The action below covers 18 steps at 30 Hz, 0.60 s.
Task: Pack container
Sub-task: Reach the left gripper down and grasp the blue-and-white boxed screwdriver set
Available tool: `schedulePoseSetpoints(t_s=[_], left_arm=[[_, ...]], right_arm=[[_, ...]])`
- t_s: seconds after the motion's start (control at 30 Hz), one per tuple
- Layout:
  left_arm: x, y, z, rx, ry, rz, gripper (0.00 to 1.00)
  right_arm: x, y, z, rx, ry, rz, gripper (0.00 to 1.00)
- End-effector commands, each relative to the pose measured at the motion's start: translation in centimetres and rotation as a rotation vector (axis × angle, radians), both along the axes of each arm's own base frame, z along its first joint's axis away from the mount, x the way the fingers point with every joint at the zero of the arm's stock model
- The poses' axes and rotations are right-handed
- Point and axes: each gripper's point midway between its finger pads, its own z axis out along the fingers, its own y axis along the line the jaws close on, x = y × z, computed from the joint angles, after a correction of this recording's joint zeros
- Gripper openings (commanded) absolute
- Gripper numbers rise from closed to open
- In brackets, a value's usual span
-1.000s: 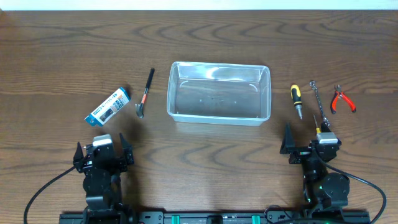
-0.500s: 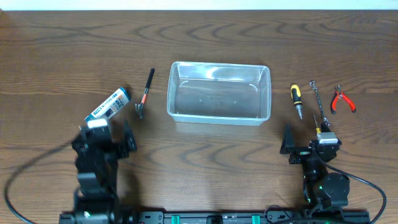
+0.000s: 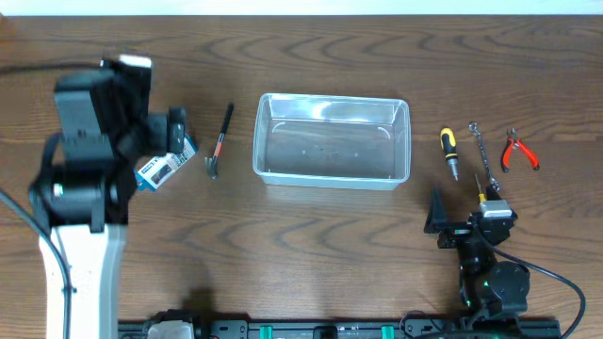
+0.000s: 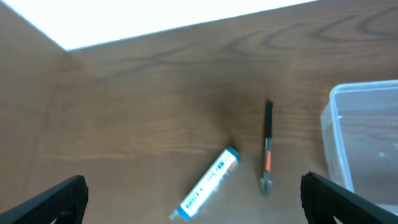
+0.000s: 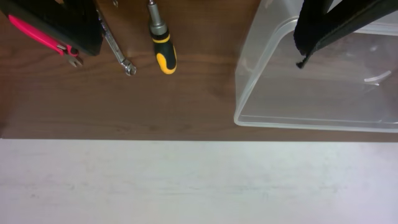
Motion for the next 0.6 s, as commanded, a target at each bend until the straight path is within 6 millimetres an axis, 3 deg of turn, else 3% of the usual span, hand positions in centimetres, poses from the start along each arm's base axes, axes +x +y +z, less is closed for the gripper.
schedulePoseSetpoints(t_s=[0.0,0.3,0.47,0.57], left_arm=[[0.4,-0.3,1.0,0.05,-0.015,-0.055,0.98],[-1.2,-0.1,-0.7,0.118,0.091,-0.11,0.98],[-0.7,0.4,-2.2,0.221,0.162,-0.206,0.98],[0.3,1.6,-4.5,0.261,0.245,-0.238,0.98]], right_arm=[[0.0,-0.3,0.0,-0.012,-0.002,-0.013,0.99],[0.0,-0.3,0.0,-0.012,-0.002,-0.013,0.99],[0.0,-0.3,-0.1,-0.012,-0.002,-0.013,0.99],[0.0,-0.3,0.0,-0.012,-0.002,-0.013,0.99]])
